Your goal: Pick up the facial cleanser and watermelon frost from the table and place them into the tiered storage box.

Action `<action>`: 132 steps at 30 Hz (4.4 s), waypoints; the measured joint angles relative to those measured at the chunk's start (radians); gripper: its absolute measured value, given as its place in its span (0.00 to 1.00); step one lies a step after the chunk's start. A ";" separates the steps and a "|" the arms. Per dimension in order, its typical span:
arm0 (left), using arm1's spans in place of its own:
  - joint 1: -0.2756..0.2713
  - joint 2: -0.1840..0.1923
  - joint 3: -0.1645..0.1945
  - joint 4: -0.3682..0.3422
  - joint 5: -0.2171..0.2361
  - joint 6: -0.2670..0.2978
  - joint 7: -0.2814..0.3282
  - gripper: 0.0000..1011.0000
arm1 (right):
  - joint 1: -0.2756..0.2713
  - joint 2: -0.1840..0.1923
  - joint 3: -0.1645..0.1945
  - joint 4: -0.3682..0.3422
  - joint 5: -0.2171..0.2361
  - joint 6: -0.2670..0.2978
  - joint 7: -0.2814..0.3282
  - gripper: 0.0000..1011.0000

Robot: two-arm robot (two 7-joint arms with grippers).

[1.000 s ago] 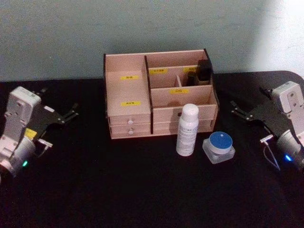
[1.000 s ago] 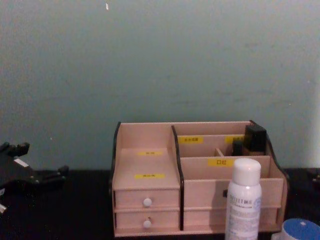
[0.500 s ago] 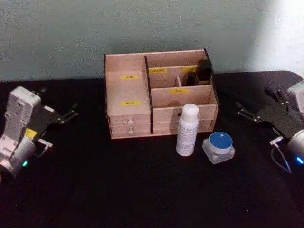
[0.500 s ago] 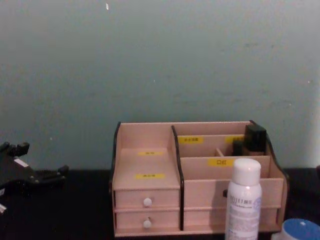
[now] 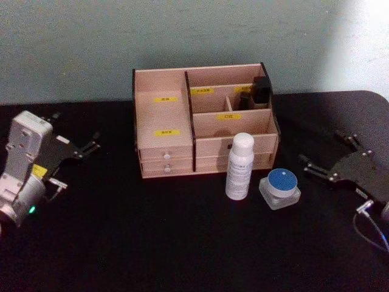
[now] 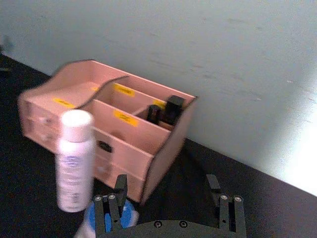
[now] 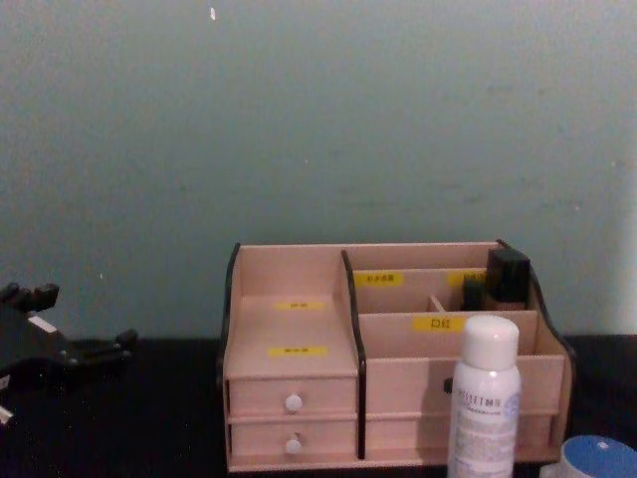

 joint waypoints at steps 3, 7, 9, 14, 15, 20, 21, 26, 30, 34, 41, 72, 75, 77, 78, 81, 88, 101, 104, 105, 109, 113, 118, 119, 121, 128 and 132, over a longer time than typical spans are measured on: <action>0.000 0.000 0.000 0.000 0.000 0.000 0.000 0.99 | -0.019 0.001 0.001 -0.025 0.006 -0.007 0.028 0.99; 0.000 0.000 0.000 0.000 0.000 0.000 0.000 0.99 | -0.021 -0.006 -0.017 -0.037 0.004 -0.013 0.076 0.99; 0.000 0.000 0.000 0.000 0.000 0.000 0.000 0.99 | -0.016 -0.012 -0.024 -0.036 -0.002 -0.013 0.089 0.99; 0.000 0.000 0.000 0.000 0.000 0.000 0.000 0.99 | 0.015 -0.042 -0.056 -0.016 -0.030 -0.016 0.131 0.99; 0.000 0.000 0.000 0.000 0.000 0.000 0.000 0.99 | 0.025 -0.050 -0.062 -0.009 -0.036 -0.017 0.142 0.99; 0.000 0.000 0.000 0.000 0.000 0.000 0.000 0.99 | 0.051 -0.076 -0.081 0.014 -0.047 -0.016 0.176 0.99; 0.000 0.000 0.000 0.000 0.000 0.000 0.000 0.99 | 0.054 -0.079 -0.083 0.018 -0.048 -0.016 0.180 0.99; 0.000 0.000 0.000 0.000 0.000 0.000 0.000 0.99 | 0.078 -0.109 -0.093 0.053 -0.054 -0.001 0.208 0.99; 0.000 0.000 0.000 0.000 0.000 0.000 0.000 0.99 | 0.096 -0.129 -0.097 0.082 -0.055 0.012 0.222 0.99; 0.000 0.000 0.000 0.000 0.000 0.000 0.000 0.99 | 0.113 -0.147 -0.099 0.110 -0.062 0.020 0.234 0.99; 0.000 0.000 0.000 0.000 0.000 0.000 0.000 0.99 | 0.136 -0.178 -0.101 0.154 -0.077 0.024 0.255 0.99; 0.000 0.000 0.000 0.000 0.000 0.000 0.000 0.99 | 0.218 -0.287 -0.088 0.270 -0.099 0.035 0.307 0.99; 0.000 0.000 0.000 0.000 0.000 0.000 0.000 0.99 | 0.225 -0.294 -0.088 0.276 -0.099 0.037 0.308 0.99; 0.000 0.000 0.000 0.000 0.000 0.000 0.000 0.99 | 0.230 -0.299 -0.088 0.280 -0.097 0.039 0.308 0.99; 0.000 0.000 0.000 0.000 0.000 0.000 0.000 0.99 | 0.231 -0.300 -0.088 0.281 -0.096 0.039 0.308 0.99; 0.000 0.000 0.000 0.000 0.000 0.000 0.000 0.99 | 0.236 -0.304 -0.088 0.286 -0.092 0.042 0.309 0.99; 0.000 0.000 0.000 0.000 0.000 0.000 0.000 0.99 | 0.246 -0.312 -0.092 0.296 -0.085 0.050 0.314 0.99; 0.000 0.000 0.000 0.000 0.000 0.000 0.000 0.99 | 0.262 -0.323 -0.098 0.319 -0.069 0.069 0.317 0.99; 0.000 0.000 0.000 0.000 0.000 0.000 0.000 0.99 | 0.264 -0.324 -0.099 0.322 -0.067 0.073 0.317 0.99; 0.000 0.000 0.000 0.000 0.000 0.000 0.000 0.99 | 0.265 -0.324 -0.099 0.323 -0.064 0.075 0.317 0.99; 0.000 0.000 0.000 0.000 0.000 0.000 0.000 0.99 | 0.269 -0.325 -0.099 0.328 -0.056 0.083 0.319 0.99; 0.000 0.000 0.000 0.000 0.000 0.000 0.000 0.99 | 0.273 -0.325 -0.100 0.331 -0.049 0.094 0.320 0.99; 0.000 0.000 0.000 0.000 0.000 0.000 0.000 0.99 | 0.273 -0.324 -0.100 0.331 -0.050 0.094 0.320 0.99; 0.000 0.000 0.000 0.000 0.000 0.000 0.000 0.99 | 0.273 -0.324 -0.100 0.331 -0.050 0.094 0.320 0.99; 0.000 0.000 0.000 0.000 0.000 0.000 0.000 0.99 | 0.273 -0.324 -0.100 0.331 -0.050 0.094 0.320 0.99; 0.000 0.000 0.000 0.000 0.000 0.000 0.000 0.99 | 0.272 -0.324 -0.099 0.331 -0.050 0.092 0.320 0.99; 0.000 0.000 0.000 0.000 0.000 0.000 0.000 0.99 | 0.272 -0.324 -0.099 0.330 -0.051 0.091 0.320 0.98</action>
